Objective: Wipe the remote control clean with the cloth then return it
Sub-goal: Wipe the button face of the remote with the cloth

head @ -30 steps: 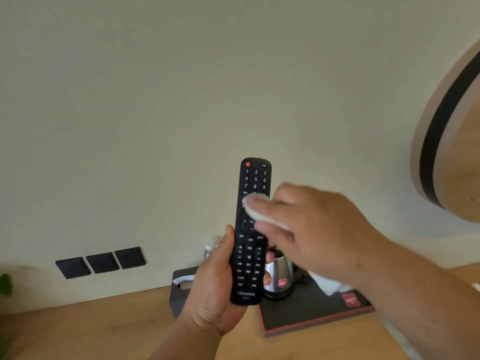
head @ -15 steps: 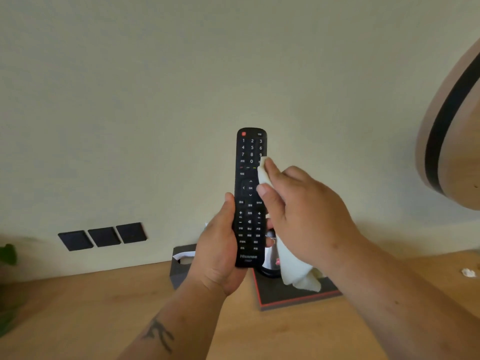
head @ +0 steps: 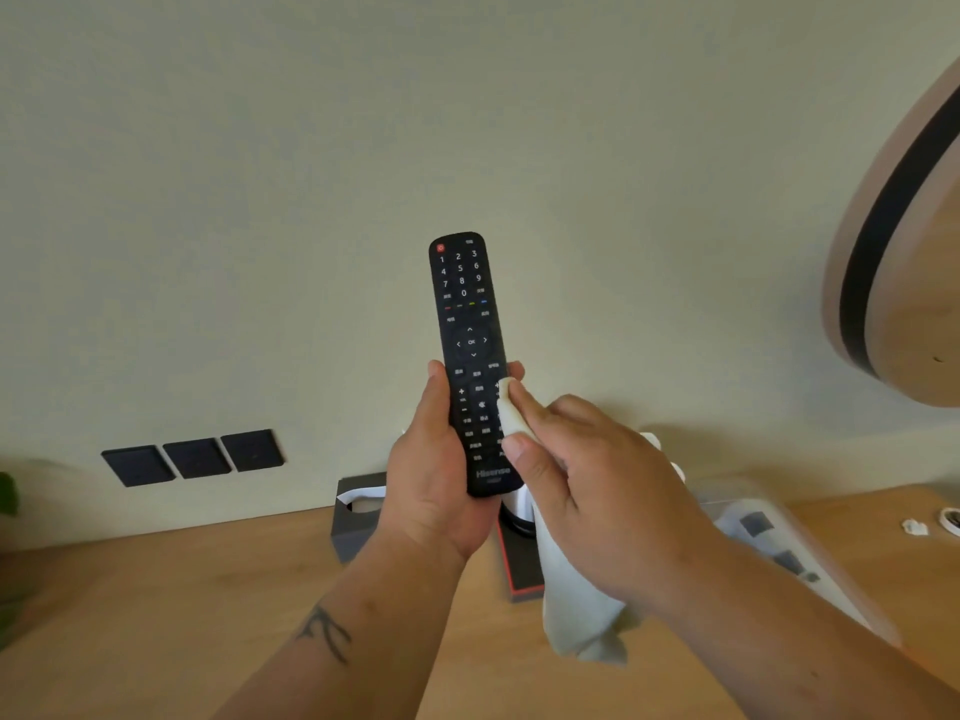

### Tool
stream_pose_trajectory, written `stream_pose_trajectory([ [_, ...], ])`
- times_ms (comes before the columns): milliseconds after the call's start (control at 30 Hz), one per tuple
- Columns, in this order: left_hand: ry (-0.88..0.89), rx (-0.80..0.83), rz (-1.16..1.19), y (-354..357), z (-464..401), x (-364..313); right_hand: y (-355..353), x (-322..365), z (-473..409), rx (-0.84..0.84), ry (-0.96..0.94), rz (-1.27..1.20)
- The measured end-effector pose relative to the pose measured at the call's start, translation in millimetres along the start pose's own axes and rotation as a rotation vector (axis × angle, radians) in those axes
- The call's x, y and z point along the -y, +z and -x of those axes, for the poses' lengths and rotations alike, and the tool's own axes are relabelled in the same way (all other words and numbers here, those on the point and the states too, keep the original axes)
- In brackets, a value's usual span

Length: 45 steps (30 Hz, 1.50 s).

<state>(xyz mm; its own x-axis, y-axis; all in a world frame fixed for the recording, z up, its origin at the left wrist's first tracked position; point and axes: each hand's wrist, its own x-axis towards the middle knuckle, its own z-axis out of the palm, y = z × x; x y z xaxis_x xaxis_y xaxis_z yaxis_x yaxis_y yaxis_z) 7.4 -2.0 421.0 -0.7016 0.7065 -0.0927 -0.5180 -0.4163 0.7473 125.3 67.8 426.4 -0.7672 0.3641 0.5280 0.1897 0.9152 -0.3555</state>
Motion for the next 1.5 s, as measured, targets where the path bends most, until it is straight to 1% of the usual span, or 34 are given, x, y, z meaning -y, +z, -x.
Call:
stream_pose_trajectory([
  [100, -0.002, 0.042, 0.076, 4, -3, 0, 0, -5, 4, -0.006, -0.011, -0.052],
  [267, -0.035, 0.116, 0.208, 9, -7, -1, 2, -3, 18, 0.001, -0.038, 0.018],
  [333, -0.061, 0.137, 0.211, 10, -6, 0, 2, 1, 22, -0.014, -0.066, 0.095],
  [433, -0.091, 0.183, 0.195, 9, -6, -2, 2, 9, 24, 0.002, -0.163, 0.202],
  [533, -0.122, 0.243, 0.180, 9, -7, -6, -2, 12, 21, 0.040, -0.214, 0.260],
  [700, -0.158, 0.287, 0.142, 6, -6, -5, -12, 0, 14, 0.072, -0.280, 0.345],
  [800, -0.165, 0.292, 0.125, 6, -3, -4, -19, -10, 13, 0.084, -0.313, 0.348],
  [933, -0.115, 0.262, 0.120, 0, -7, -4, -32, -21, 11, 0.090, -0.271, 0.338],
  [1033, -0.125, 0.237, 0.086, -2, -9, 0, -34, -9, 0, 0.034, -0.282, 0.304],
  [1167, -0.159, 0.261, 0.044, 1, -6, 7, -22, 5, -16, 0.058, -0.267, 0.382],
  [1300, -0.173, 0.276, 0.024, -4, -11, 6, -19, -10, -12, 0.033, -0.252, 0.333],
  [1500, -0.123, 0.249, 0.031, -9, -18, 3, -22, -30, -10, 0.039, -0.226, 0.396],
])
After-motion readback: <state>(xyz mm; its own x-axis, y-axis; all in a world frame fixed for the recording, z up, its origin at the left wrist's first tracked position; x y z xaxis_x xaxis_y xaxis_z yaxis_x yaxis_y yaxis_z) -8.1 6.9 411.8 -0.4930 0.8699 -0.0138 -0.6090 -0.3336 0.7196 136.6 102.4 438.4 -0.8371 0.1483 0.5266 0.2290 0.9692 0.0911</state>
